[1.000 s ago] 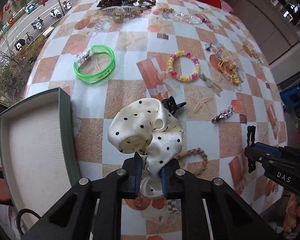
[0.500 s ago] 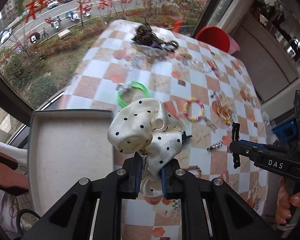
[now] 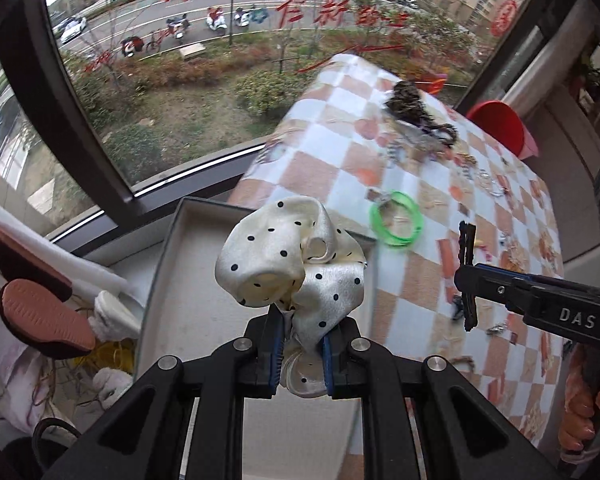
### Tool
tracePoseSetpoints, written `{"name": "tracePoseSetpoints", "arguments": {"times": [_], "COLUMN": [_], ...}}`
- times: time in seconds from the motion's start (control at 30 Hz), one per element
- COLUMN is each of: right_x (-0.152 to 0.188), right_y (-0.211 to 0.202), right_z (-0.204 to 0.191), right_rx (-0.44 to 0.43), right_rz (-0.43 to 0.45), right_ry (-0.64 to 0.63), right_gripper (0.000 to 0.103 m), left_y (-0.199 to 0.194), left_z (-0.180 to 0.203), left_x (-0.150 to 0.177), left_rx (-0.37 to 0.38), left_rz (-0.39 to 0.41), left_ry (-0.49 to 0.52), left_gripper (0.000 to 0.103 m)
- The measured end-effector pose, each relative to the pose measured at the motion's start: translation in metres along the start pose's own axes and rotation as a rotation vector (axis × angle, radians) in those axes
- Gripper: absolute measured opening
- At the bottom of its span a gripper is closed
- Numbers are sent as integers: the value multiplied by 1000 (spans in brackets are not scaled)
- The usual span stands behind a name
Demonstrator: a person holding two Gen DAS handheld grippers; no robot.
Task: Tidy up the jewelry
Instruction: 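Carry the scrunchie into the box and open the left tool while the right tool releases the clip beside it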
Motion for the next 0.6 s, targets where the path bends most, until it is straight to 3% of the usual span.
{"name": "tracePoseSetpoints", "arguments": {"times": [0.2, 0.37, 0.6], "right_x": [-11, -14, -13], "right_y": [65, 117, 135], "right_z": [-28, -24, -2], "right_rx": [-39, -12, 69], "right_rz": [-83, -154, -205], "right_ry": [-51, -46, -50], "right_gripper": [31, 31, 31], "left_y": [44, 75, 102], "left_z": [-23, -30, -20], "left_x": [-1, -1, -1], "left_rx": [-60, -101, -128], "left_rz": [-34, -65, -88], "left_ry": [-25, -33, 1], "left_gripper": [20, 20, 20]}}
Point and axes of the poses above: each gripper's, at about its wrist camera, not at the fingertips, and y roughly the way its jaws point, z to its right, x to its underside, the point moved 5 cm from there along y, roughly the way its jaws point, and after that the axes turned 14 degrees about -x, right-handed, at the moved point
